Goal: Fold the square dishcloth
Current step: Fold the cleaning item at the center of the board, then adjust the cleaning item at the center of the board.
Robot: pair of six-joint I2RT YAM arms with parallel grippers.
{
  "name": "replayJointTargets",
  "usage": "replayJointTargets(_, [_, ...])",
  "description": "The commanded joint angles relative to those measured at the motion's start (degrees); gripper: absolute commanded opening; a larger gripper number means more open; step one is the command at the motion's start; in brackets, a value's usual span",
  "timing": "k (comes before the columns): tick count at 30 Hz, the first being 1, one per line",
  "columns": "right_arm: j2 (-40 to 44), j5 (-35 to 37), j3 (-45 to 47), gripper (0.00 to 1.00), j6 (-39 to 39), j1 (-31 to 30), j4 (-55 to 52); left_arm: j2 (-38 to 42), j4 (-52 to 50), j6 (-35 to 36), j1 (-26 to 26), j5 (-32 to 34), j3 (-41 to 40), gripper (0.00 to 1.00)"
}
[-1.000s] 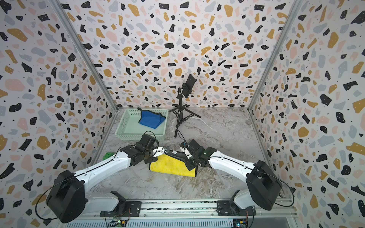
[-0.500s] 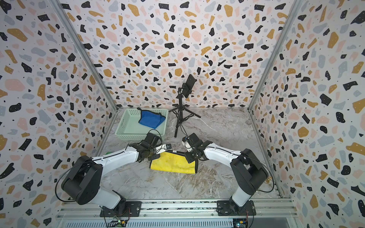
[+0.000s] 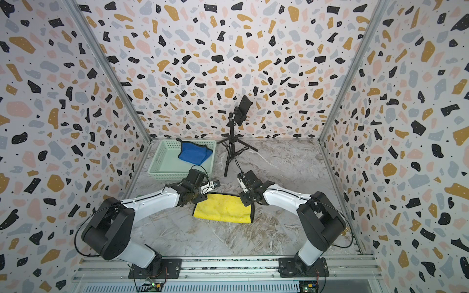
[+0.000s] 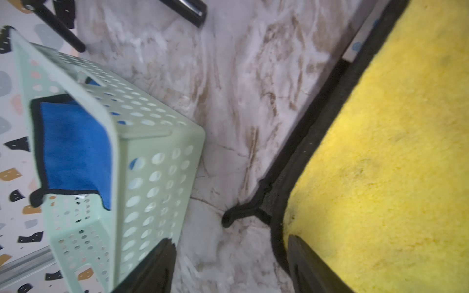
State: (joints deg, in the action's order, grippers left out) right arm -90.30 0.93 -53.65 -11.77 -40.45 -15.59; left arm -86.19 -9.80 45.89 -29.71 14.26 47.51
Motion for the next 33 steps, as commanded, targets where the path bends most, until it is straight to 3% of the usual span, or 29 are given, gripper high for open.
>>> replayJointTargets(1, [8.16,-0.04,3.10,0.22,-2.25,0.02,3.14,4.88,-3.29,-0.13,0.27,0.46,0.06,0.77])
replayJointTargets(2, [9.32,-3.66,4.69,0.12,-2.84,0.02,5.20,5.94,-5.22,-0.29,0.19,-0.56,-0.14,0.77])
replayJointTargets(4, [9.54,-10.12,6.46,0.02,-4.53,0.02,8.34,7.64,-9.23,-0.55,-0.12,-3.90,-0.69,0.77])
replayJointTargets(7, [5.25,-14.02,5.18,0.00,-6.30,0.16,8.28,8.37,-10.66,-0.76,-1.36,-6.31,-2.66,0.76])
replayJointTargets(12, [-4.57,-9.64,1.77,0.00,-9.61,2.58,6.55,3.94,-9.73,-1.32,-2.80,-2.26,-3.85,0.70])
replayJointTargets(18, [-9.15,-3.56,1.49,0.00,-10.26,3.53,1.70,2.66,-6.66,0.58,-2.81,0.30,-6.87,0.69])
replayJointTargets(25, [-1.03,-7.58,10.60,0.00,-12.78,1.91,0.82,-2.84,-2.24,0.76,-4.50,1.86,-6.57,0.69])
replayJointTargets(33, [12.39,-10.73,24.89,0.00,-19.73,-4.70,0.99,-11.08,3.75,2.11,-9.54,5.69,0.42,0.70])
